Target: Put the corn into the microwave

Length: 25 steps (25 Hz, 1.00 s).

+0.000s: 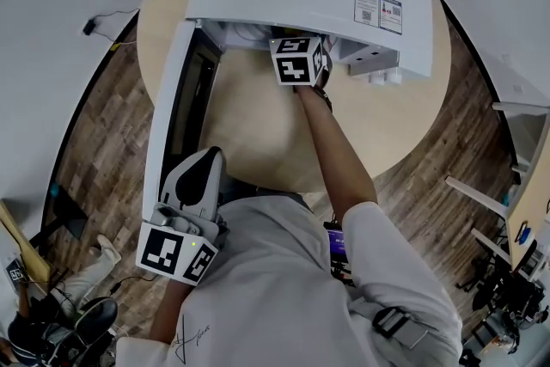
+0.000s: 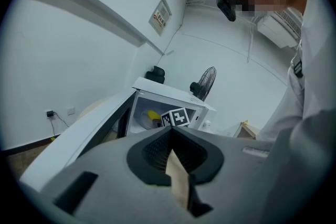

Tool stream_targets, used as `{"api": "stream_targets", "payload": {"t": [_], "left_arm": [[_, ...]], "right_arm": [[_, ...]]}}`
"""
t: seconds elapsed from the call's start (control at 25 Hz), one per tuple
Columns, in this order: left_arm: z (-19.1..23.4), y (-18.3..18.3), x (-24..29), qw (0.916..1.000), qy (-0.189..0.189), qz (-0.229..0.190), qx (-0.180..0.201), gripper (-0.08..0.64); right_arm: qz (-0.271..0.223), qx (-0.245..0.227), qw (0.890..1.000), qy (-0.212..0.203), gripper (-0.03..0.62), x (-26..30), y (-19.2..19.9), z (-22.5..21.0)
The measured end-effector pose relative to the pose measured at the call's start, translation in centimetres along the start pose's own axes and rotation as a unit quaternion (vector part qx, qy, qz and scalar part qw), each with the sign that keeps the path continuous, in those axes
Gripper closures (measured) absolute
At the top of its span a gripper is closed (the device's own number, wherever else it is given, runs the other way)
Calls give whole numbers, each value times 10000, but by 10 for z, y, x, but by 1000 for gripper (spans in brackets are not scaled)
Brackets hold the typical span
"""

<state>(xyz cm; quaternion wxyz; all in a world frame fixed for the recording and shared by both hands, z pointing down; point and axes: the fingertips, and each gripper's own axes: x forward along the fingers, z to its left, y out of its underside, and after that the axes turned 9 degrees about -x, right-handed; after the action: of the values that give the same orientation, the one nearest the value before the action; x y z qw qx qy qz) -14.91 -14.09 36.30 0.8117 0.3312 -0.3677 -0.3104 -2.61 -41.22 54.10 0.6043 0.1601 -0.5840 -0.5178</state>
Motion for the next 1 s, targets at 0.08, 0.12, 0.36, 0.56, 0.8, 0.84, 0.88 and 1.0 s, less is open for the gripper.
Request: {"api": "stream_targets", "payload": {"t": [0.08, 0.12, 0.36, 0.56, 0.8, 0.84, 0.88, 1.0], "left_arm": [[-3, 1, 0, 10000, 21, 6, 17, 567], [-4, 2, 0, 10000, 31, 6, 22, 567], [-10, 3, -4, 10000, 73, -27, 46, 567], [-13, 8, -5, 9999, 134, -16, -106, 568], [-21, 10, -8, 9995, 82, 3, 298, 568], [-24, 11, -8, 9992, 89, 14, 388, 568], [-26, 12, -7, 9990, 113, 25, 427, 568], [-31, 16, -6, 9989, 185, 52, 419, 567]], "right_arm": [[-58, 56, 10000, 11, 285, -4, -1, 0], [-91, 99, 9999, 17, 282, -5, -2, -1], [-198, 254, 9995, -37, 279, -17, -3, -1], [-266, 286, 9992, -47, 279, -27, -4, -1], [-308, 301, 9990, -74, 281, -39, -4, -1], [-319, 316, 9990, -82, 281, -41, -3, -1], [-331, 334, 9989, -86, 281, -43, -3, -2], [-360, 355, 9987, -84, 281, -49, -3, -3]]}}
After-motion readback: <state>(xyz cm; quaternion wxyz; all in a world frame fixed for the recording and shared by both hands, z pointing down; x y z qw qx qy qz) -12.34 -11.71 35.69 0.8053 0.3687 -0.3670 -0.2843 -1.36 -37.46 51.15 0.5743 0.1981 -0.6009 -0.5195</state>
